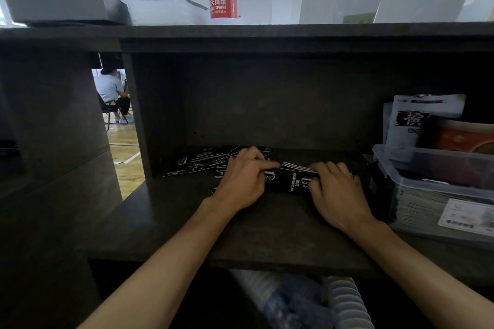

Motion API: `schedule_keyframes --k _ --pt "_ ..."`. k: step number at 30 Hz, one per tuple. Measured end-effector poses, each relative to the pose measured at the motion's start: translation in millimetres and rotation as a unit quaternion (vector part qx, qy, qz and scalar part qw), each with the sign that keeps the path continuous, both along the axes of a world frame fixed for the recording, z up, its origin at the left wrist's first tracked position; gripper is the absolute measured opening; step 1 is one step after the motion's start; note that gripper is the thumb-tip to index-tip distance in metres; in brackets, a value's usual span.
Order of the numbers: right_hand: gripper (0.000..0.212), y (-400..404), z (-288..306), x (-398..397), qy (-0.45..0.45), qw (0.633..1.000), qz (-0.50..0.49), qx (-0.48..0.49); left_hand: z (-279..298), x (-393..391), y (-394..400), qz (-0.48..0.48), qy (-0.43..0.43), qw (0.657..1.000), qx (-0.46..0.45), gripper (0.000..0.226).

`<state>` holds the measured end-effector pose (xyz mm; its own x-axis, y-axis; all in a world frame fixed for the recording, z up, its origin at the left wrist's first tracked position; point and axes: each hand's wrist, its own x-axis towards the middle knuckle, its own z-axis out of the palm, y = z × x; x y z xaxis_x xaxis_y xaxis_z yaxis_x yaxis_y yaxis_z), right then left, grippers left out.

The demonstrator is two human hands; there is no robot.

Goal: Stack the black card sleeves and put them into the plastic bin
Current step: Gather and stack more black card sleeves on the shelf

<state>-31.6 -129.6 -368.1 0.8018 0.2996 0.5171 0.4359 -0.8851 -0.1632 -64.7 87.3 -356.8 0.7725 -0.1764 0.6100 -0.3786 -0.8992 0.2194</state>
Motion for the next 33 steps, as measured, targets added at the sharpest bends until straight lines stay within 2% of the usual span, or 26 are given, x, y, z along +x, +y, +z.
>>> schedule_keyframes --k 3,8,15,18,20,22,23,25,26,28,33 --pt "0.046 1 1 0 0.009 1.000 -0.004 0.004 0 6 -16 0.008 0.006 0.999 0.042 0.049" --pt "0.043 2 -2 0 -0.009 1.000 -0.008 -0.009 -4 11 -36 -0.017 0.014 1.000 0.003 0.070" --pt "0.044 3 -3 -1 -0.013 0.998 -0.013 -0.057 -10 10 -39 -0.113 0.031 0.993 -0.010 0.071" --pt "0.047 1 -3 0 -0.005 0.998 -0.016 -0.066 -10 10 -40 -0.138 0.061 0.986 -0.077 0.063" --pt "0.048 1 -3 0 -0.004 0.998 -0.018 -0.061 -10 11 -35 -0.097 0.054 0.988 -0.111 0.052" --pt "0.045 2 -3 1 -0.008 0.999 -0.017 -0.046 -12 13 -22 0.041 0.012 0.997 -0.060 0.041" --pt "0.043 2 -3 1 -0.011 0.999 -0.015 -0.038 -13 13 -13 0.129 0.008 0.991 -0.023 0.037" --pt "0.039 1 -3 1 -0.016 0.999 -0.010 -0.034 -14 13 3 0.258 0.069 0.964 0.011 0.037" --pt "0.038 1 -3 1 -0.015 0.999 -0.009 -0.033 -14 12 9 0.285 0.110 0.952 0.009 0.040" --pt "0.037 0 -2 0 -0.014 0.999 -0.007 -0.034 -13 14 15 0.298 0.158 0.941 -0.005 0.043" --pt "0.038 0 -1 -2 -0.010 0.999 -0.003 -0.039 -4 12 17 0.275 0.193 0.936 -0.108 0.036"
